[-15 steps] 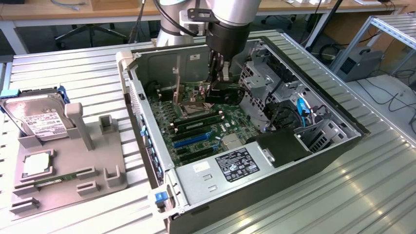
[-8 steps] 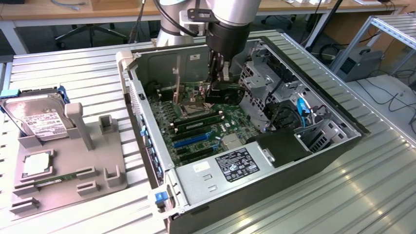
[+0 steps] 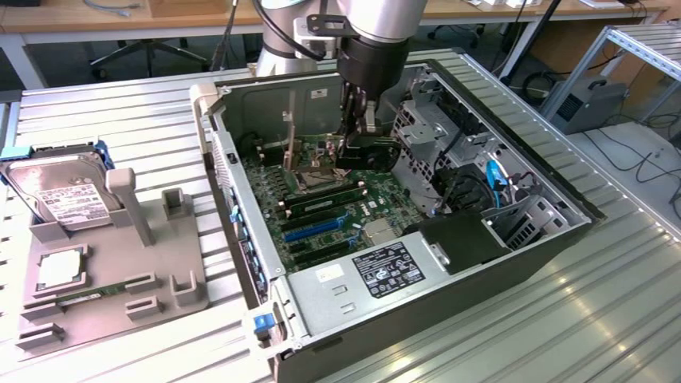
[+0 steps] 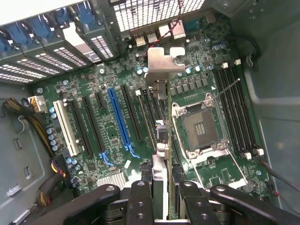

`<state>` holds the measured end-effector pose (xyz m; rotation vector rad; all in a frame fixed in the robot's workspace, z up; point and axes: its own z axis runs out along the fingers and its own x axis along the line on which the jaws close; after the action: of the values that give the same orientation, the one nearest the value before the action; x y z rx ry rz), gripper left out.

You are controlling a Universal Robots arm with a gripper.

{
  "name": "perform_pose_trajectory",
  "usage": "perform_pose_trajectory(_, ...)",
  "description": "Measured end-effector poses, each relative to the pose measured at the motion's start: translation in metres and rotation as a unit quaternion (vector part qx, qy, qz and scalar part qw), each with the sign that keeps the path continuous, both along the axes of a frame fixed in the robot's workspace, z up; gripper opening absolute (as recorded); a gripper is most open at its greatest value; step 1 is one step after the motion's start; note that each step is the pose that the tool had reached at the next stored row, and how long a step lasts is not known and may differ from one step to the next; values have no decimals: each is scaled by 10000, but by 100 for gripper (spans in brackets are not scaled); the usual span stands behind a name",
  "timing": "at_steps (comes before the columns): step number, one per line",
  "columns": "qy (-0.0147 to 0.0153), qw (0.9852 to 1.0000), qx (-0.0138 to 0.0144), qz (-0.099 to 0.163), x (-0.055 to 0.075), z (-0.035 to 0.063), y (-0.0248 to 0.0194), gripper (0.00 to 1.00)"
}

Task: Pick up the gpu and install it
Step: 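Insert the gpu into the slot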

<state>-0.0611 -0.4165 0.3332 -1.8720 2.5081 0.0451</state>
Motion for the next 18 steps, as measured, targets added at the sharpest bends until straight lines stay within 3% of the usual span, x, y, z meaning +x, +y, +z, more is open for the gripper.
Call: perform_pose_trajectory(18, 0, 10000, 0, 96, 0, -3, 0, 27)
